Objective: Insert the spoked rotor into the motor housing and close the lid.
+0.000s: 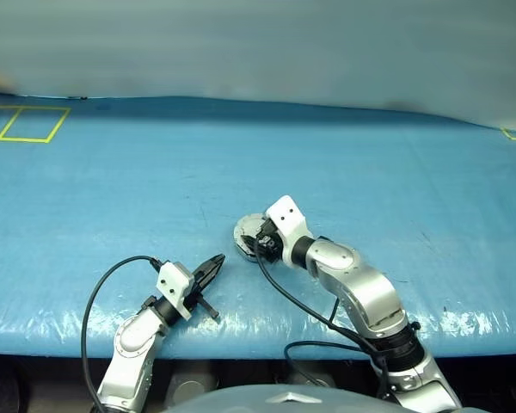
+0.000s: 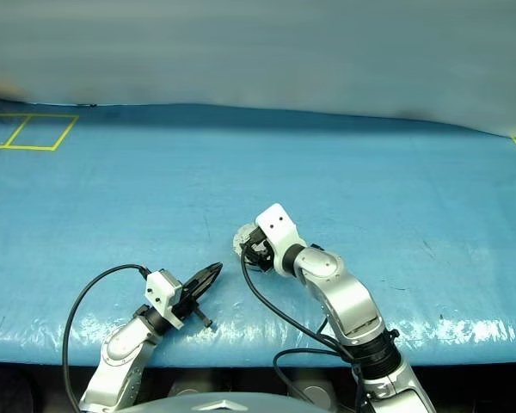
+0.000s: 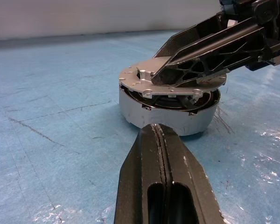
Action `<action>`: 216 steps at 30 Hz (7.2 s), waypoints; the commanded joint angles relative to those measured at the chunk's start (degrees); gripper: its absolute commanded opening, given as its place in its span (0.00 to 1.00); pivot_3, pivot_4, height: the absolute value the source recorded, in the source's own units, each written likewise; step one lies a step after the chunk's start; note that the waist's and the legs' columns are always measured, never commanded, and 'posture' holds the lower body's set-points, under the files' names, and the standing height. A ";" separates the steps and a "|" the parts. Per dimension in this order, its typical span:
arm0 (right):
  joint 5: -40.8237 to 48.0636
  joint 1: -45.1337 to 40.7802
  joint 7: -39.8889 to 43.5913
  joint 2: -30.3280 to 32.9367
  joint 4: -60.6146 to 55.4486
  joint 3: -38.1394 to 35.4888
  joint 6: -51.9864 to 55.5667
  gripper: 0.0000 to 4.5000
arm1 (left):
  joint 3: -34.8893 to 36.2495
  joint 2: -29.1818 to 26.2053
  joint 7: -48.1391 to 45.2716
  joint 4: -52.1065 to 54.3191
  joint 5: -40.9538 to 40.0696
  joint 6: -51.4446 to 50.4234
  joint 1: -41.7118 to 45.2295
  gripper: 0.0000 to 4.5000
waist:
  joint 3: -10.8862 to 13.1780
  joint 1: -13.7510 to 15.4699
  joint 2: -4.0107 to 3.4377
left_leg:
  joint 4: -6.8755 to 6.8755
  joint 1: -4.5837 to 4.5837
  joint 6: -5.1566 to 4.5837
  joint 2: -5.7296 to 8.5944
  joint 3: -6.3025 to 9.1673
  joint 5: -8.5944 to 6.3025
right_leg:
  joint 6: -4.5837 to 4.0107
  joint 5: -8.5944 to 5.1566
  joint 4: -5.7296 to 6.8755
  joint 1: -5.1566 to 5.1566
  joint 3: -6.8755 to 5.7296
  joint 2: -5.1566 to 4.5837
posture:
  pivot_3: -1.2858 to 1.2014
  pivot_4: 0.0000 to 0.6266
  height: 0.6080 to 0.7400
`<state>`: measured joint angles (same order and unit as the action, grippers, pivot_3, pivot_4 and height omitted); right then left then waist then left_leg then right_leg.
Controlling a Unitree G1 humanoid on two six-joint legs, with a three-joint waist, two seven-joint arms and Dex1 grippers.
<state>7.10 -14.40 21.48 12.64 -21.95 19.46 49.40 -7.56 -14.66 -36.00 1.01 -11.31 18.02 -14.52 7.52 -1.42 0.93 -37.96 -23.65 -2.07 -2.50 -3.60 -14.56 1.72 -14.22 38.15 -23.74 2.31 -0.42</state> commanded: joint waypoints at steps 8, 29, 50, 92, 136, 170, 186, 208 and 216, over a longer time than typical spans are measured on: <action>-0.17 1.54 1.43 -0.15 3.10 1.05 -7.60 0.68 | -0.47 0.20 0.23 1.91 0.03 0.80 -0.18 0.00 | 0.00 -0.02 0.00 | 0.00 0.01 0.00 0.00 0.00 0.00 | 0.00 0.00 0.00 0.01 0.00 0.03 | 0.52 0.24 1.00; -1.13 -0.67 6.34 2.62 6.67 1.79 -9.41 0.68 | -0.55 0.35 0.55 1.33 0.18 1.17 0.01 0.00 | -0.06 -0.12 0.07 | -0.05 0.15 0.00 -0.03 -0.03 0.00 | 0.00 0.00 0.01 0.14 0.04 0.02 | 0.52 0.24 1.00; 2.69 -5.14 13.99 5.21 10.71 -0.59 -6.37 0.68 | -0.73 0.79 0.55 -0.15 0.32 2.05 0.72 0.00 | -0.06 0.05 0.08 | -0.02 0.12 -0.01 -0.01 -0.01 0.00 | -0.01 0.00 0.01 0.13 0.01 0.02 | 0.52 0.24 1.00; 1.67 -7.66 18.84 6.85 15.89 -0.36 -12.11 0.68 | -1.90 1.03 1.59 1.11 0.48 1.12 0.41 0.00 | -0.07 0.04 0.08 | -0.08 0.15 -0.01 -0.02 -0.02 0.00 | 0.01 0.02 0.03 0.16 0.03 0.01 | 0.52 0.24 1.00; 0.97 -9.04 25.52 7.82 26.05 -0.63 -26.39 0.68 | -2.40 1.25 1.97 0.87 0.59 1.58 0.54 0.00 | -0.07 0.07 0.07 | -0.11 0.15 -0.02 -0.03 -0.04 0.00 | 0.02 0.04 0.04 0.15 0.04 0.02 | 0.52 0.24 1.00; 0.29 -12.09 31.05 10.74 27.72 1.90 -22.81 0.68 | -2.22 2.26 2.54 0.86 0.65 0.91 1.15 0.00 | -0.43 0.64 -0.07 | -0.07 0.17 -0.04 0.02 -0.03 -0.01 | -0.08 -0.02 0.00 0.19 0.02 0.04 | 0.52 0.24 1.00; -5.06 -11.14 30.44 9.97 34.86 1.87 -40.30 0.68 | -1.85 2.10 1.77 -0.30 0.52 1.64 1.97 0.00 | -0.43 0.47 -0.07 | -0.11 0.31 -0.04 -0.03 -0.10 0.00 | -0.15 -0.05 0.02 0.31 0.10 0.09 | 0.52 0.24 1.00; -4.72 -11.60 26.50 10.23 31.36 1.82 -12.42 0.68 | -1.89 2.31 1.52 -1.50 0.43 2.94 1.71 0.00 | -0.54 0.77 -0.13 | 0.12 1.00 -0.08 0.00 -0.43 0.01 | -0.38 -0.06 -0.08 0.56 -0.07 -0.85 | 0.52 0.24 1.00; -1.02 -2.56 22.12 8.66 20.32 0.85 -6.66 0.68 | -1.95 2.25 1.02 -1.75 0.42 3.01 1.97 0.00 | -0.76 0.89 -0.07 | 0.33 0.70 -0.21 0.03 -0.43 -0.08 | -0.43 -0.09 -0.37 0.35 -0.29 -1.08 | 0.52 0.24 1.00</action>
<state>6.48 -21.54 44.29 20.60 -4.15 18.03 37.07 -9.60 -12.59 -34.80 -1.55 -10.31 19.54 -12.72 6.75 -0.52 0.86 -37.59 -22.96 -2.29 -2.46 -4.02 -14.66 1.26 -14.33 37.75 -23.40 1.99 -1.51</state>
